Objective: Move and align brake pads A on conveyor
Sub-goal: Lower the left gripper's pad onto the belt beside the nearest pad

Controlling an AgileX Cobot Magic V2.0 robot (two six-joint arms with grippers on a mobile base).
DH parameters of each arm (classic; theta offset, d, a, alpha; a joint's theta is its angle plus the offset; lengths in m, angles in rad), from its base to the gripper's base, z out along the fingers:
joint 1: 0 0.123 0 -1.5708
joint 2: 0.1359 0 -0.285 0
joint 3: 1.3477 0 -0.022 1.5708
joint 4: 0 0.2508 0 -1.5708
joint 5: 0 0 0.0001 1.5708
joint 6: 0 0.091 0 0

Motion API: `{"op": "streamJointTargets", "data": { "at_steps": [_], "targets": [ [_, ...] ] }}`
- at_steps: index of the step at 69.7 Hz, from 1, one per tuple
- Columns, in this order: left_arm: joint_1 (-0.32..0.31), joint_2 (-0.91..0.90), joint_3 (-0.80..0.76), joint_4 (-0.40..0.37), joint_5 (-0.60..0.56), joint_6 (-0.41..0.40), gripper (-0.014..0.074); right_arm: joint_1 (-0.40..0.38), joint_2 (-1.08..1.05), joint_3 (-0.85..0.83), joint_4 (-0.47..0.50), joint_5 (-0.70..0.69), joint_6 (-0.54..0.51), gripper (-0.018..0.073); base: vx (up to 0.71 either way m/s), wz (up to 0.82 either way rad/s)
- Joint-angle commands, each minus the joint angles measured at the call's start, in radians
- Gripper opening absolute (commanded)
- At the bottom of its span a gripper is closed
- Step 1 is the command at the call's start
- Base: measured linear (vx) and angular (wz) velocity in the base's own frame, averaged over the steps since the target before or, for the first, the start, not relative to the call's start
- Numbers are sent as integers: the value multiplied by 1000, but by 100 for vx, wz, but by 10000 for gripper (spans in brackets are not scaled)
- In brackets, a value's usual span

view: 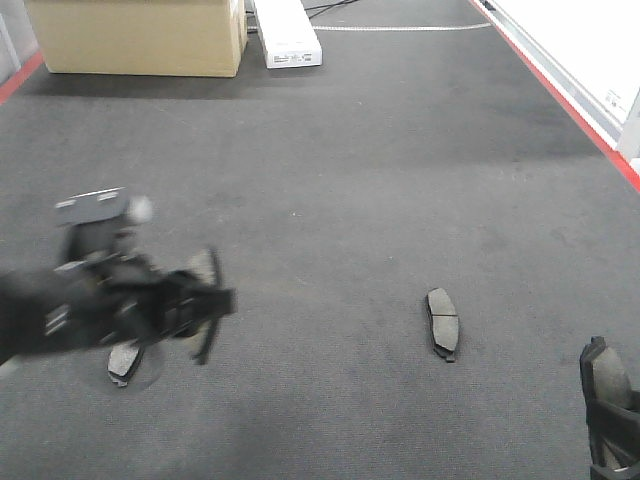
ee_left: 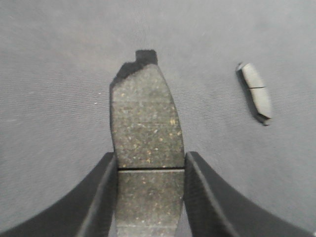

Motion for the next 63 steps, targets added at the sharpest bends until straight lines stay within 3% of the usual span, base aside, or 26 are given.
{"op": "streamJointTargets", "data": {
  "at_steps": [1,16,28,63],
  "targets": [
    [-4,80,-123,-18,8,-7,184,-2,1,-28,-10,-84,-12,97,0,0],
    [-2,272,-275,-14,108,-83,204,-2,1,-28,-10,-84,-12,97,0,0],
    [25,365,-300,-14,111,-158,234,-2,1,-28,-10,-84,-12,97,0,0],
    [39,465,-300,25,28,-96,256,-2,1,-28,-10,-84,-12,97,0,0]
  ]
}}
